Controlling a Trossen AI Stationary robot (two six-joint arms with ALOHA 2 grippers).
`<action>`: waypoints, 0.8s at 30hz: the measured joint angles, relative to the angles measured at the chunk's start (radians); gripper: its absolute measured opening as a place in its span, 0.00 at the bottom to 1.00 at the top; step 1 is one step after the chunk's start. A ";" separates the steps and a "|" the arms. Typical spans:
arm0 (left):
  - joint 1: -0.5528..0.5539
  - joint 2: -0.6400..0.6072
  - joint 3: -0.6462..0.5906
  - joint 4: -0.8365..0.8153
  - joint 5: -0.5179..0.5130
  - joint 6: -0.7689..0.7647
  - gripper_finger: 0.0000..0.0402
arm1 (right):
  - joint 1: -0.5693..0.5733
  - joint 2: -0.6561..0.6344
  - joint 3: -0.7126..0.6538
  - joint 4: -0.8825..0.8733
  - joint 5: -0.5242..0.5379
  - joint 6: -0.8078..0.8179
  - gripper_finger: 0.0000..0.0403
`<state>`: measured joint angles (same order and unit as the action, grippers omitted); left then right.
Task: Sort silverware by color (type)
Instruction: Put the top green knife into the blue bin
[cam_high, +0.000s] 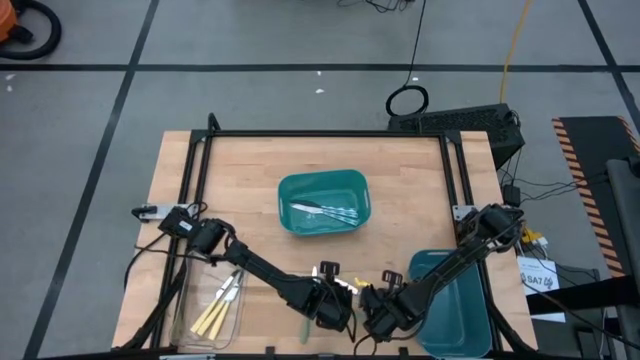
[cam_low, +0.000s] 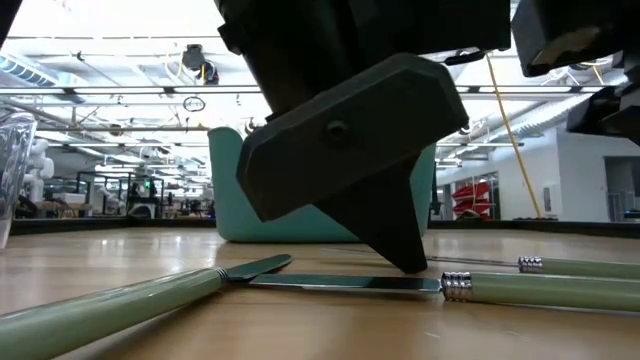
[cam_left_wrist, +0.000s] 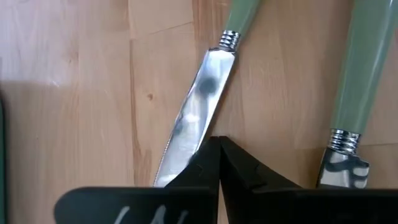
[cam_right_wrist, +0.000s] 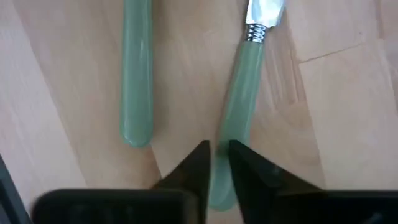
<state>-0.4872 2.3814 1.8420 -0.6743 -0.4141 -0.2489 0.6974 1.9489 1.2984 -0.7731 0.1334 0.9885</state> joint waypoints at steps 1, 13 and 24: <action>0.000 0.000 0.000 0.000 0.002 0.000 0.02 | 0.005 -0.006 0.000 0.002 0.021 0.012 0.18; 0.000 0.000 0.000 -0.001 0.007 0.000 0.01 | 0.026 0.002 0.000 -0.039 0.084 -0.015 0.49; -0.001 0.000 0.000 -0.002 0.013 0.009 0.01 | 0.017 -0.014 -0.003 -0.089 0.149 -0.058 0.43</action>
<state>-0.4881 2.3814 1.8416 -0.6758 -0.4010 -0.2401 0.7147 1.9347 1.2957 -0.8624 0.2827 0.9302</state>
